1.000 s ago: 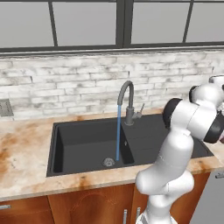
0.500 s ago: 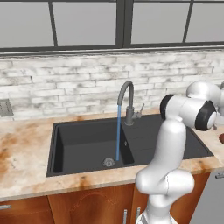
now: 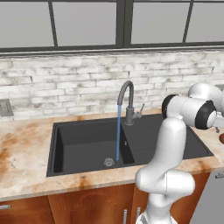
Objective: Turn on the sink faucet. Then move the onion from the counter to the sink. Turn off the sink. Move the vegetable from the sink to the pot next to the stove. Finally move the pot to the front right burner.
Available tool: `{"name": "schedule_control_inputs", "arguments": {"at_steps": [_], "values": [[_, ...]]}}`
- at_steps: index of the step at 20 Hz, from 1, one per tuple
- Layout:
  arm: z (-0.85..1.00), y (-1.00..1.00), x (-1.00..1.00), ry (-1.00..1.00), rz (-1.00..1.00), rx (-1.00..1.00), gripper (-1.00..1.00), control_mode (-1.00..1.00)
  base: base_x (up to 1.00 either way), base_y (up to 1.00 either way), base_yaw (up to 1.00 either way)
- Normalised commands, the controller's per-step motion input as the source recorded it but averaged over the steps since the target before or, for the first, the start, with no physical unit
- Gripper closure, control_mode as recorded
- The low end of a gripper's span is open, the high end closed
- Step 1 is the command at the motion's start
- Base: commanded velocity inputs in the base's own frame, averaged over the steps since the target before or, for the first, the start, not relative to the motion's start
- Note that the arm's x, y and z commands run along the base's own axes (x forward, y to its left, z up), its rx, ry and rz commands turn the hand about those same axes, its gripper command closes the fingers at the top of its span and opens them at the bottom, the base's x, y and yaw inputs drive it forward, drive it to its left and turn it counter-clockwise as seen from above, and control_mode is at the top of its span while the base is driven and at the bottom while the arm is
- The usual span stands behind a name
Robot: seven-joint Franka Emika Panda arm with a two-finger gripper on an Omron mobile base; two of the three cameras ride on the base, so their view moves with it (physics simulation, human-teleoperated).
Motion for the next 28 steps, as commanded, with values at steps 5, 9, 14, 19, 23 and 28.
{"name": "schedule_control_inputs", "arguments": {"at_steps": [5,9,14,19,23,28], "values": [[-0.1,-0.06,0.01,0.0,0.07,-0.01,-1.0,-1.0,0.0,0.0,0.0],[-0.04,-0.06,0.05,-0.02,0.1,0.0,-1.0,-1.0,0.0,0.0,0.0],[-0.13,-0.01,0.19,0.0,0.11,0.0,-1.0,-1.0,0.0,0.0,0.0],[-0.1,-0.06,0.16,0.0,0.1,0.0,-1.0,-1.0,0.0,0.0,0.0],[-0.1,-0.23,0.01,0.0,0.07,0.0,-1.0,-1.0,0.0,0.0,0.0],[-0.07,-0.14,0.0,0.0,0.01,0.0,-1.0,-1.0,0.0,0.0,0.0]]}}
